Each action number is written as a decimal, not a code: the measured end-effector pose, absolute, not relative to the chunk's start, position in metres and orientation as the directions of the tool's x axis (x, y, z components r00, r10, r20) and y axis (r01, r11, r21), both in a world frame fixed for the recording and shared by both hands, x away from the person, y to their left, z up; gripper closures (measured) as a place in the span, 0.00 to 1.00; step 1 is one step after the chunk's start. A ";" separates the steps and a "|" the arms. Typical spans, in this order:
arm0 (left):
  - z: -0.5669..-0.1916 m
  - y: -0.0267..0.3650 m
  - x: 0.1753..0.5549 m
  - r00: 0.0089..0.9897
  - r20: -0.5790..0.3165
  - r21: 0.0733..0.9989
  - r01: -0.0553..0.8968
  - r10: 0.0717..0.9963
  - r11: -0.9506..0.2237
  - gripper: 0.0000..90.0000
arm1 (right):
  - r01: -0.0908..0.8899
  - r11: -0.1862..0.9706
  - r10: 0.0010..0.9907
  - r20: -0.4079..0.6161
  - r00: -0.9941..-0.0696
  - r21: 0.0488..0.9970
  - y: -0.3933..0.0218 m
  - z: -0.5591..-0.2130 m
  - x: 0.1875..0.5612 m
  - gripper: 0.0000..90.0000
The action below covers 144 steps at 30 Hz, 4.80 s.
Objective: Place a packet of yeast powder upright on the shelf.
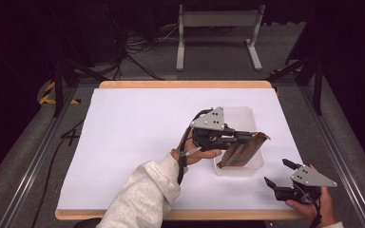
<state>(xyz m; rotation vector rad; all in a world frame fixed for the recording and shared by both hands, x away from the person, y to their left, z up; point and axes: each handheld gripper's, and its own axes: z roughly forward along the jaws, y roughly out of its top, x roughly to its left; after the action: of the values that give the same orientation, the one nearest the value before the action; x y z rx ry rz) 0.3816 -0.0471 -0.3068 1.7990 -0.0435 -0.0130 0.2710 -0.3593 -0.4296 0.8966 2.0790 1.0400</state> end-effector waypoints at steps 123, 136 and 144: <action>-0.338 0.004 0.366 0.903 0.288 0.830 -0.070 0.320 -0.553 0.13 | 0.286 0.464 0.789 -0.245 -0.563 0.839 -0.358 -0.431 0.272 0.14; -0.344 0.027 0.358 0.875 0.340 0.801 -0.078 0.344 -0.593 0.12 | 0.279 0.467 0.784 -0.247 -0.570 0.839 -0.358 -0.430 0.271 0.14; -0.353 0.045 0.355 0.857 0.358 0.775 -0.051 0.371 -0.630 0.11 | 0.279 0.467 0.782 -0.245 -0.573 0.839 -0.357 -0.431 0.272 0.14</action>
<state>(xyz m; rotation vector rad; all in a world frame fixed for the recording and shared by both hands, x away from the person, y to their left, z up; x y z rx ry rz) 0.3546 0.0454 -0.3533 2.1733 0.2311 0.6287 0.2724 -0.3570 -0.4309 0.8776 2.0891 1.0354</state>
